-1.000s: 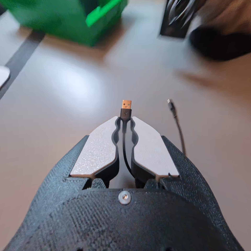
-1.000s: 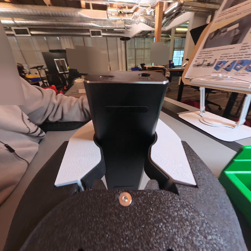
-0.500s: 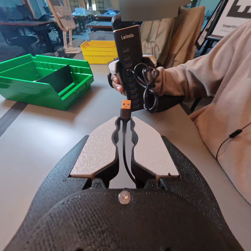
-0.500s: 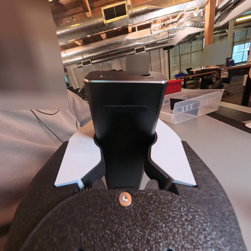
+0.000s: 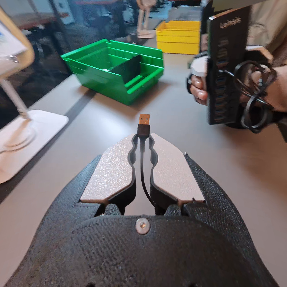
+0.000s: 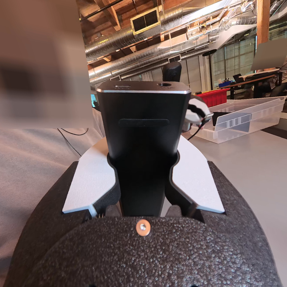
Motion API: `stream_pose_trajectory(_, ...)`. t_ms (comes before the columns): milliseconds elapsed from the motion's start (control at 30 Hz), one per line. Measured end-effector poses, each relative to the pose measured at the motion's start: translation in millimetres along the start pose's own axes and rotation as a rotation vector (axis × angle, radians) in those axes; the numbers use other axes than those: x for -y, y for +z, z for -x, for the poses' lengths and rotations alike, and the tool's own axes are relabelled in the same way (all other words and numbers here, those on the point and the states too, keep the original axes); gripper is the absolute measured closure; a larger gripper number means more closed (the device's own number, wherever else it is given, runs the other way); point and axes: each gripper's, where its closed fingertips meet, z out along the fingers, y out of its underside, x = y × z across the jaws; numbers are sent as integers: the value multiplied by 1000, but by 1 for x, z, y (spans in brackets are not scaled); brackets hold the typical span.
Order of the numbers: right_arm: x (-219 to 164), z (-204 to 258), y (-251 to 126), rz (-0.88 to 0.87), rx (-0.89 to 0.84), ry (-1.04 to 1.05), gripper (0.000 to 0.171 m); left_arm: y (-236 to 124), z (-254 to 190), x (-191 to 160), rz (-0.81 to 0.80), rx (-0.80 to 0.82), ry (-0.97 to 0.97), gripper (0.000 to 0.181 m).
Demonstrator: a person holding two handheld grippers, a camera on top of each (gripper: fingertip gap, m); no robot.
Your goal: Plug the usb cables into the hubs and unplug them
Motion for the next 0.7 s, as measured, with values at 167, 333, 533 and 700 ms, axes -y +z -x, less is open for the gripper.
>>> stream_pose_trajectory(167, 2, -3, -1, -3, -22, -9, 100, -45, 52, 47, -139, 453, 223, 167)
stream_pose_trajectory(333, 6, -7, -6, -17, -50, -13, 100, -26, 17, 28, -11, 410, 429, 162)
stream_pose_trajectory(533, 10, -8, -8, -22, -67, -28, 100, -5, -25, 0, 12, -12, 158, 146)
stream_pose_trajectory(700, 13, -8, -11, -29, -75, -33, 100, -2, -9, -33, 126, -27, 59, 152)
